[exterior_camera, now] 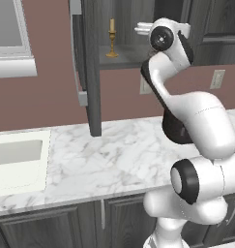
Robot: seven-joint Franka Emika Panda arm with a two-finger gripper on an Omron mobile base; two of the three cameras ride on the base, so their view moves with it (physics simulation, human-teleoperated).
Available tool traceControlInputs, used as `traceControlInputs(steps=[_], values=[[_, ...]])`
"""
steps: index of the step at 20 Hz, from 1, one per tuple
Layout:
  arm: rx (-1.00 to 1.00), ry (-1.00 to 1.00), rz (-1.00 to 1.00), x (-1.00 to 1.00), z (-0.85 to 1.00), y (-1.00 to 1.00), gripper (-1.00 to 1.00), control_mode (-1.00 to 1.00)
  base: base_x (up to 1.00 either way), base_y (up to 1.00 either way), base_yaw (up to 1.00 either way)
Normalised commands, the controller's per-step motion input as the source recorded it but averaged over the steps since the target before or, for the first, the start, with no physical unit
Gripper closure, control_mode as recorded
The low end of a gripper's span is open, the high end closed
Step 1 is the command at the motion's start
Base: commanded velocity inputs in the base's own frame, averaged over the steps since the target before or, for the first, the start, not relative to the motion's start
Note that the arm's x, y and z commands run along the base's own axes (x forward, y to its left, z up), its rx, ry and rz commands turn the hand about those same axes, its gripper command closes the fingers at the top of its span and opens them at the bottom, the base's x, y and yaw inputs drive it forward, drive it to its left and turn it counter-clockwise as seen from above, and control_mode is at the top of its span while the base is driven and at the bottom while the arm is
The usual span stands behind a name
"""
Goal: Get the candle and the liquor from the cabinet and move them to the dining counter.
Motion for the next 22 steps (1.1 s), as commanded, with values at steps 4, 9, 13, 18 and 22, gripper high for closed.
traceControlInputs(steps=[4, 9, 13, 18, 22], values=[[0.05, 0.03, 0.01, -0.52, 0.0, -0.21, 1.0, -1.0, 0.0, 0.0, 0.0], [0.05, 0.0, 0.0, -0.32, 0.09, -0.12, 1.0, -1.0, 0.0, 0.0, 0.0], [0.04, 0.06, 0.01, -0.53, 0.13, -0.02, 1.0, -1.0, 0.0, 0.0, 0.0], [0.03, 0.22, 0.0, -0.79, 0.05, -0.01, 1.0, -1.0, 0.0, 0.0, 0.0], [0.01, 0.22, 0.0, -0.56, 0.0, -0.01, 1.0, -1.0, 0.0, 0.0, 0.0]])
